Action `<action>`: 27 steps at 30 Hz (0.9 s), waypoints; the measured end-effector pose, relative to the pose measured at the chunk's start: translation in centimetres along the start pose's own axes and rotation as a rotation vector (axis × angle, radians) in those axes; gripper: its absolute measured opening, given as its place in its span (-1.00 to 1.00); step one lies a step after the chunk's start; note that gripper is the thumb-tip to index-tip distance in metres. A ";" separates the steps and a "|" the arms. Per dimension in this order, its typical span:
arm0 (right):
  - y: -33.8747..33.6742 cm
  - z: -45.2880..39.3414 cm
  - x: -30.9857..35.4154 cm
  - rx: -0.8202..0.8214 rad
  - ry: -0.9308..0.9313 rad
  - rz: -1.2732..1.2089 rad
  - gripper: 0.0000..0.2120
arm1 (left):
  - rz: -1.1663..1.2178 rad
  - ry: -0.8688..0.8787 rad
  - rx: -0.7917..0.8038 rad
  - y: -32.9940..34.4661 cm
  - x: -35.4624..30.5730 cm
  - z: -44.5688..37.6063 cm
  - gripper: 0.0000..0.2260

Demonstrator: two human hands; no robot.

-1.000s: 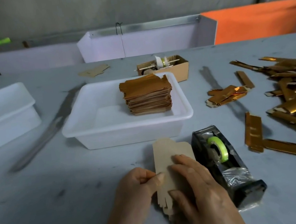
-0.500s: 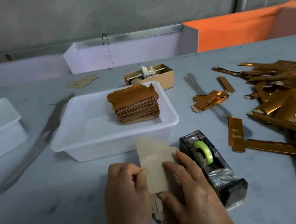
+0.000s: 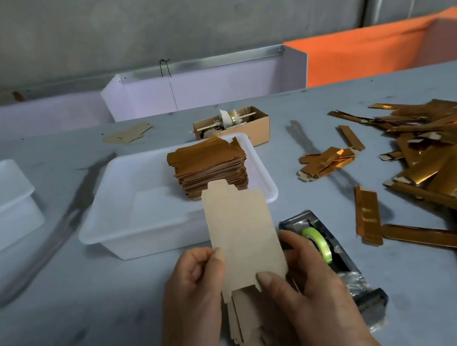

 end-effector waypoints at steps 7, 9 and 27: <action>-0.6 -2.1 1.7 0.006 -0.050 -0.306 -0.88 | 0.131 0.047 0.167 -0.6 -2.3 -1.5 -0.79; -0.9 -3.1 2.3 -0.006 -0.072 -0.330 -0.90 | 0.215 0.058 0.183 -0.2 -2.7 -2.6 -0.78; -2.4 -2.9 1.8 0.032 -0.050 -0.349 -0.88 | 0.067 0.063 0.168 0.6 -2.1 -2.2 -0.90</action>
Point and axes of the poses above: each hand's wrist, its own z-axis away from the middle knuckle, its own y-axis out of the palm, x = y × z, the point moved 3 cm from there along -z, towards the middle knuckle, and after that the axes turned 9 degrees about x, right-handed, at the moved point
